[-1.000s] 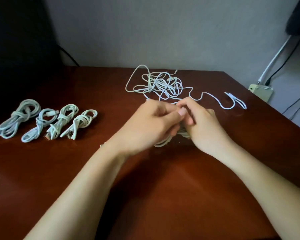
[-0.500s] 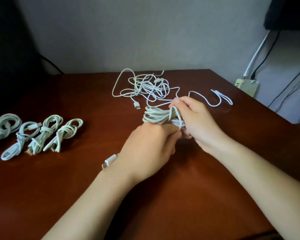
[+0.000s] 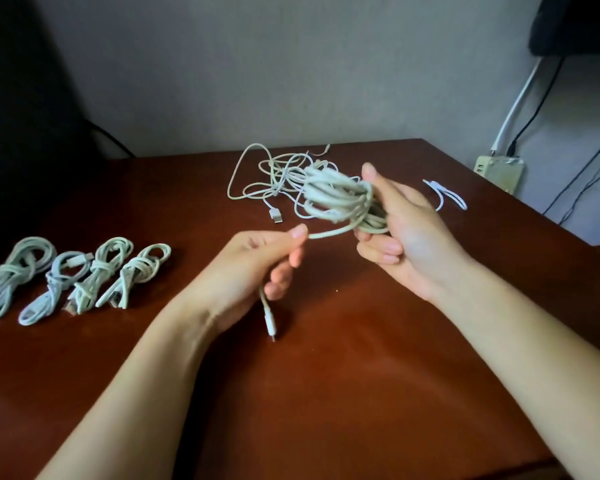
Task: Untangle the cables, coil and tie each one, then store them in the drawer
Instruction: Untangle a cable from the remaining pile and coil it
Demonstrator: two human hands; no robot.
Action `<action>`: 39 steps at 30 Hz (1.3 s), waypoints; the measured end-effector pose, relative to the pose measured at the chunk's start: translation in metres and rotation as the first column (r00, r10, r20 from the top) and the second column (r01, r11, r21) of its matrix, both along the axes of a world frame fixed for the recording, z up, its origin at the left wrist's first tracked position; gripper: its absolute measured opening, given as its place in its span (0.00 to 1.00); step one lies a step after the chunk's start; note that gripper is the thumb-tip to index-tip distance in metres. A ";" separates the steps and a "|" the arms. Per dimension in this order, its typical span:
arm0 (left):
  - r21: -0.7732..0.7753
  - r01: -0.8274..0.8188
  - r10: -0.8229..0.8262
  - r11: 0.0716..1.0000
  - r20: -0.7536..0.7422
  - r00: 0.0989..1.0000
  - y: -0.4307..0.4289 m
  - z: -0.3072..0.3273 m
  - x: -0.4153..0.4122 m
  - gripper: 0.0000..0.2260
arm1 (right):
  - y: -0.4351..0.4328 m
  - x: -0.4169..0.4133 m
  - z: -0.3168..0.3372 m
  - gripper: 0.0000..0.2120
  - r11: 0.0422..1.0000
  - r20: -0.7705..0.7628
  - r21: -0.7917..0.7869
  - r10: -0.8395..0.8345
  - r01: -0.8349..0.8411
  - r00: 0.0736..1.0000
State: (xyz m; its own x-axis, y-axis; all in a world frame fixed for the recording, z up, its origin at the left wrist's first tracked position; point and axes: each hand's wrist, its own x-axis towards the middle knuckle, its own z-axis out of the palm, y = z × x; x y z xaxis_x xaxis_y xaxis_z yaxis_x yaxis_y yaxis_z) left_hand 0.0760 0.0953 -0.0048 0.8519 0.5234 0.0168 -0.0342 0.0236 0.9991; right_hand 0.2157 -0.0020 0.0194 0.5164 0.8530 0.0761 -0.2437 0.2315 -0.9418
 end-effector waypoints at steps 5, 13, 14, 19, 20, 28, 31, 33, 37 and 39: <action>-0.102 -0.085 0.082 0.991 -0.033 0.996 0.012 0.007 -0.007 0.15 | -0.003 -0.005 -0.004 0.15 0.989 0.198 -0.042 0.144 -0.138 0.970; -0.081 -0.106 0.085 0.991 -0.230 0.969 0.013 0.006 -0.009 0.16 | -0.004 -0.017 -0.013 0.15 0.942 0.571 -0.216 0.334 -0.255 0.750; -0.057 -0.116 0.099 0.992 -0.241 0.966 0.013 0.007 -0.010 0.16 | -0.004 -0.018 -0.013 0.15 0.946 0.628 -0.228 0.323 -0.230 0.708; -0.019 -0.159 0.153 0.987 -0.176 0.972 0.011 0.017 -0.012 0.17 | -0.005 -0.018 -0.014 0.16 0.986 0.892 -0.160 0.167 -0.052 0.420; -0.010 -0.174 0.171 0.985 -0.157 0.973 0.012 0.019 -0.013 0.17 | -0.004 -0.018 -0.015 0.17 0.991 0.910 -0.134 0.132 -0.021 0.392; 0.080 -0.180 0.183 0.980 -0.029 0.983 0.009 0.026 -0.018 0.16 | 0.006 -0.001 -0.026 0.18 0.964 0.932 0.078 -0.161 0.255 0.324; 0.191 -0.110 0.111 0.975 0.003 0.994 0.006 0.026 -0.020 0.14 | 0.009 0.006 -0.028 0.18 0.938 0.893 0.125 -0.248 0.323 0.375; 0.233 -0.007 0.005 0.973 0.007 1.000 0.002 0.026 -0.019 0.10 | 0.010 0.011 -0.029 0.18 0.913 0.887 0.144 -0.290 0.381 0.360; 0.295 0.145 -0.142 0.944 -0.030 0.989 -0.015 0.020 -0.010 0.09 | 0.012 0.017 -0.030 0.17 0.861 0.880 0.198 -0.367 0.469 0.303; 0.326 0.168 -0.165 0.931 -0.037 0.986 -0.022 0.014 -0.004 0.09 | 0.012 0.018 -0.032 0.17 0.840 0.863 0.218 -0.404 0.498 0.304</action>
State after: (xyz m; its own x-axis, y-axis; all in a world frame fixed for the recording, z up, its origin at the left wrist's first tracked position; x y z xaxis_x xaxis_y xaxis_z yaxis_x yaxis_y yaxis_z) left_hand 0.0718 0.0737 0.0091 0.9271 0.3415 0.1545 -0.0486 -0.2993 0.9529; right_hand 0.2338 0.0101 -0.0121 0.5194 0.5353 0.6660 0.8065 -0.0495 -0.5892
